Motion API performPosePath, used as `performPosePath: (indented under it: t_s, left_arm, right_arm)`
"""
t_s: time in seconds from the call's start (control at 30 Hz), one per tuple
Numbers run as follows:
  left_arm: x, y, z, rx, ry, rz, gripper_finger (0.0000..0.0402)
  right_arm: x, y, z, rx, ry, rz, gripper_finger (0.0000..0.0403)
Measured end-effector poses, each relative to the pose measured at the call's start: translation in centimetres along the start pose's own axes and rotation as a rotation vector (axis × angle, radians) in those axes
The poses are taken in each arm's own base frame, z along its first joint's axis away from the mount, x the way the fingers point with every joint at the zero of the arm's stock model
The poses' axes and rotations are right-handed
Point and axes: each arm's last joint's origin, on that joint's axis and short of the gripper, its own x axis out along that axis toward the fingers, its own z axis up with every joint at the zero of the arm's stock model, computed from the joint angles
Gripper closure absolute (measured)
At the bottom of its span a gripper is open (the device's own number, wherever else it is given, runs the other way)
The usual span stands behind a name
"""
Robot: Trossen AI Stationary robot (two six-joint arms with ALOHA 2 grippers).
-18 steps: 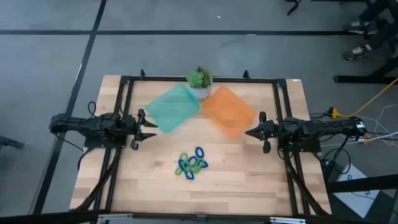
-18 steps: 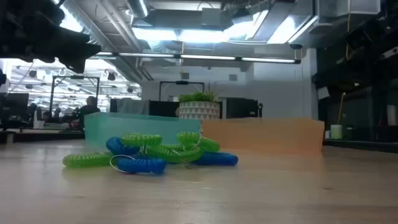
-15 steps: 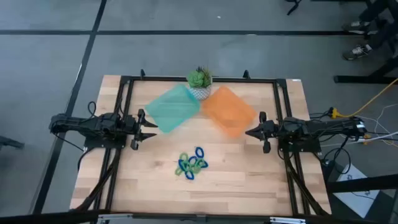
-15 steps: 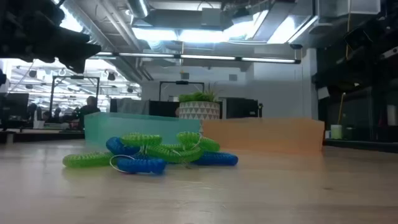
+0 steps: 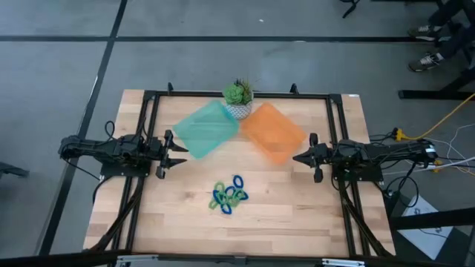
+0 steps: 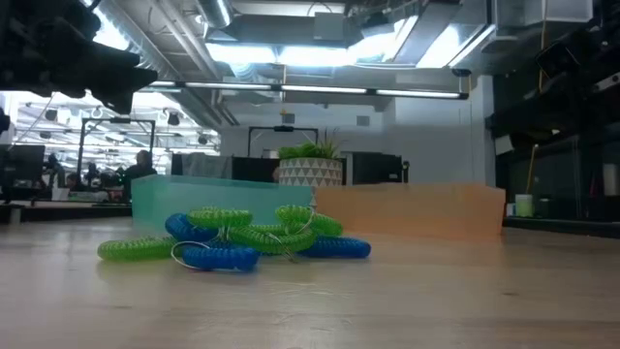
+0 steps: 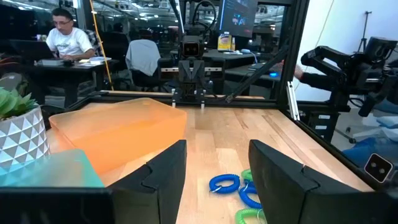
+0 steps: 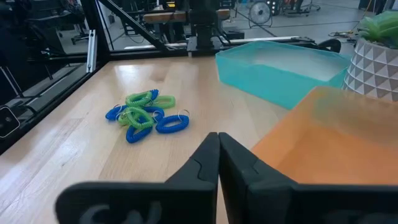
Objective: Sort spring keychains
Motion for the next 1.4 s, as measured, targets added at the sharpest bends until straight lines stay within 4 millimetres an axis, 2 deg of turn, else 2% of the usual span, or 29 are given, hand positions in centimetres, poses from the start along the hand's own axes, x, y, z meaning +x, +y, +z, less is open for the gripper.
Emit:
performPosePath:
  t_s: [0.53, 0.7, 0.83, 1.03, 1.23, 1.4]
  left_arm:
    - [0.0, 0.0, 0.0, 0.000, -0.002, 0.000, 0.0231]
    - [-0.1, -0.1, 1.0, -0.005, -0.088, -0.005, 0.0231]
    - [-0.6, -0.2, 3.5, -0.008, -0.156, -0.006, 0.0231]
    - [-1.2, -0.4, 6.9, -0.007, -0.123, -0.002, 0.0231]
    - [-1.9, -0.6, 10.1, 0.000, -0.003, 0.004, 0.0231]
    - [-2.1, -0.7, 11.7, 0.006, 0.103, 0.011, 0.0231]
  right_arm:
    - [0.0, 0.0, 0.0, 0.000, 0.000, 0.000, 0.0395]
    - [0.0, 0.0, 0.0, 0.000, 0.000, 0.000, 0.0395]
    - [0.0, 0.0, 0.0, 0.000, 0.000, 0.000, 0.0395]
    - [0.0, 0.0, 0.0, 0.000, 0.000, 0.000, 0.0395]
    - [0.0, 0.0, 0.0, 0.000, 0.000, 0.000, 0.0395]
    - [0.0, 0.0, 0.0, 0.000, 0.000, 0.000, 0.0395]
